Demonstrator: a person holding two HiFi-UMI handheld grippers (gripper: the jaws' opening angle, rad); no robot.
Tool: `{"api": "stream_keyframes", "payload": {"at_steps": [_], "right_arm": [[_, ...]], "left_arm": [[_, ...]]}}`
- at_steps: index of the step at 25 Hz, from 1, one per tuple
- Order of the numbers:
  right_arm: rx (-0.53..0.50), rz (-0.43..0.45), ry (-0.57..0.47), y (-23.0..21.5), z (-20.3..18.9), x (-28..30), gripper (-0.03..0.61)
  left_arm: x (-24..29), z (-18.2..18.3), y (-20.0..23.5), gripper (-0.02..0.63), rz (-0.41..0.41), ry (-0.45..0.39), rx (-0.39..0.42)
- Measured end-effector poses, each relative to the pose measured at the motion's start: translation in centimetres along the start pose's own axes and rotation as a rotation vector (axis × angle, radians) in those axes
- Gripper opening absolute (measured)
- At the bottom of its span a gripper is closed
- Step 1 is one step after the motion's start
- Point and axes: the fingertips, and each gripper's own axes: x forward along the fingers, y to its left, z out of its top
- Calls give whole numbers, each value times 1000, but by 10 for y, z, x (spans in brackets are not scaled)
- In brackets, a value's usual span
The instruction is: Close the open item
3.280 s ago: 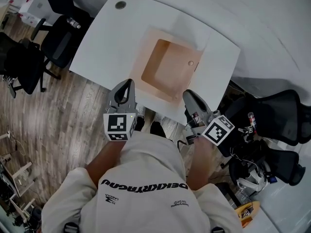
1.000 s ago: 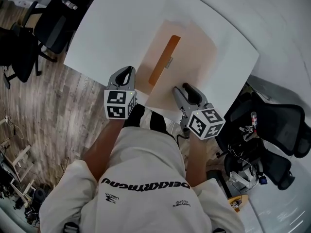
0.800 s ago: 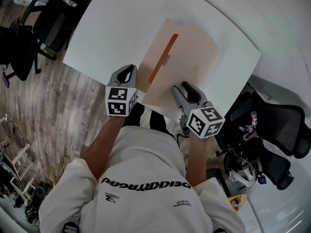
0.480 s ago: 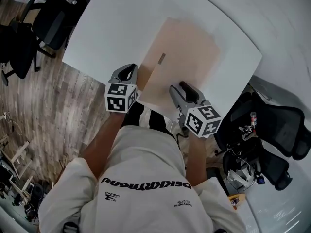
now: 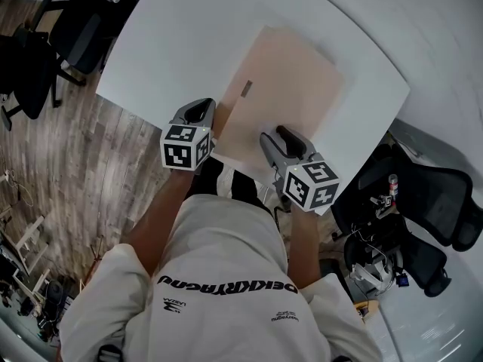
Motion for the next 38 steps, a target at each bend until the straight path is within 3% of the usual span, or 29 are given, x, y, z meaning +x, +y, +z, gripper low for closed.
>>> {"api": "stream_keyframes", "payload": {"at_steps": [38], "right_arm": [[-1, -7, 86, -2, -19, 36, 206]], "left_arm": [[12, -5, -7, 0, -65, 46, 20]]}}
